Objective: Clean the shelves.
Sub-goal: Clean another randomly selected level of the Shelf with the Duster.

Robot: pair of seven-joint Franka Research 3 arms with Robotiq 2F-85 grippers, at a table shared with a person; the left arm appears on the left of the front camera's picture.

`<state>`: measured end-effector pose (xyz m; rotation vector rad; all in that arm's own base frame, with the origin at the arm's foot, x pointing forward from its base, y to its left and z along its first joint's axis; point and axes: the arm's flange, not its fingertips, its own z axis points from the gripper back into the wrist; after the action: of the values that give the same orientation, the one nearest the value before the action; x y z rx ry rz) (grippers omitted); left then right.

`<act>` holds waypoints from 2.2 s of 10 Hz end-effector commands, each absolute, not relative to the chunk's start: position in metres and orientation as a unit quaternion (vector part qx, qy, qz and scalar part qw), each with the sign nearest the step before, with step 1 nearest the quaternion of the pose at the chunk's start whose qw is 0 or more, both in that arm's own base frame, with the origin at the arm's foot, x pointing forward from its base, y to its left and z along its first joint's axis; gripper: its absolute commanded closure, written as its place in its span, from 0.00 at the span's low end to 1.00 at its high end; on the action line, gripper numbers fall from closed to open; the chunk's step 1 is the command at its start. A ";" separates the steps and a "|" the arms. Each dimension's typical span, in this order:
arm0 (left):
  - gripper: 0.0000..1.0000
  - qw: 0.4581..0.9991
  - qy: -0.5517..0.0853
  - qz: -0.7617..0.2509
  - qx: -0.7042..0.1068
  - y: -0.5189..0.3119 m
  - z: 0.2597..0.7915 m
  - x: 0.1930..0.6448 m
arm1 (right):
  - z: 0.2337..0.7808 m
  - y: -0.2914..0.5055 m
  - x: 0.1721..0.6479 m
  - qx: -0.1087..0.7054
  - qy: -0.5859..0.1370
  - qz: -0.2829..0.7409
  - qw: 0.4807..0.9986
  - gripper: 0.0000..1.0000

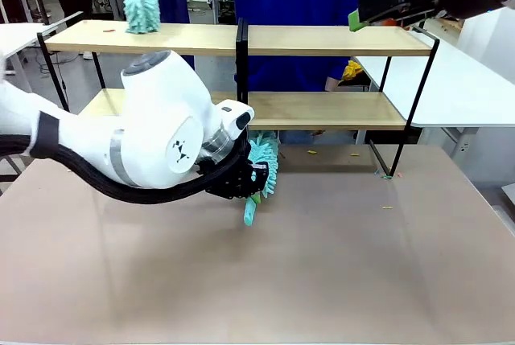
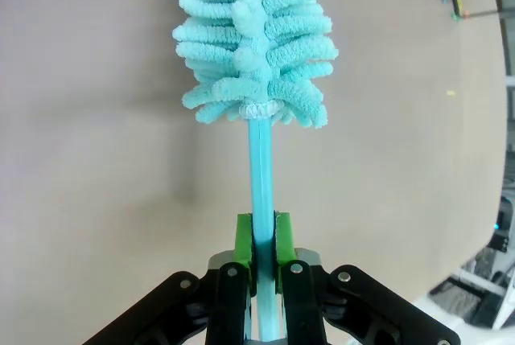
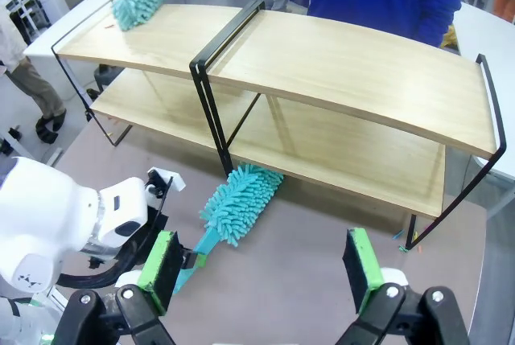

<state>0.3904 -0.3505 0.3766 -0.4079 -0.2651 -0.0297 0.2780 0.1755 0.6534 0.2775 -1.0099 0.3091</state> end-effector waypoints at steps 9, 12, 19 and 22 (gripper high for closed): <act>0.88 0.956 -0.108 -0.107 -0.249 -0.425 0.353 0.416 | 0.653 0.174 0.278 0.132 -0.480 0.146 0.855 0.00; 0.88 0.950 -0.093 -0.150 -0.259 -0.440 0.348 0.418 | 0.653 0.174 0.278 0.132 -0.480 0.146 0.855 0.00; 0.88 0.941 -0.110 -0.160 -0.277 -0.488 0.350 0.420 | 0.653 0.174 0.278 0.132 -0.480 0.146 0.855 0.00; 0.88 0.945 -0.111 -0.154 -0.267 -0.498 0.348 0.428 | 0.653 0.174 0.278 0.132 -0.480 0.146 0.855 0.00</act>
<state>0.4212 -0.4907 0.3427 -0.5569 -0.2184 -0.3339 0.2780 0.1754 0.6534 0.2776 -1.0100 0.3091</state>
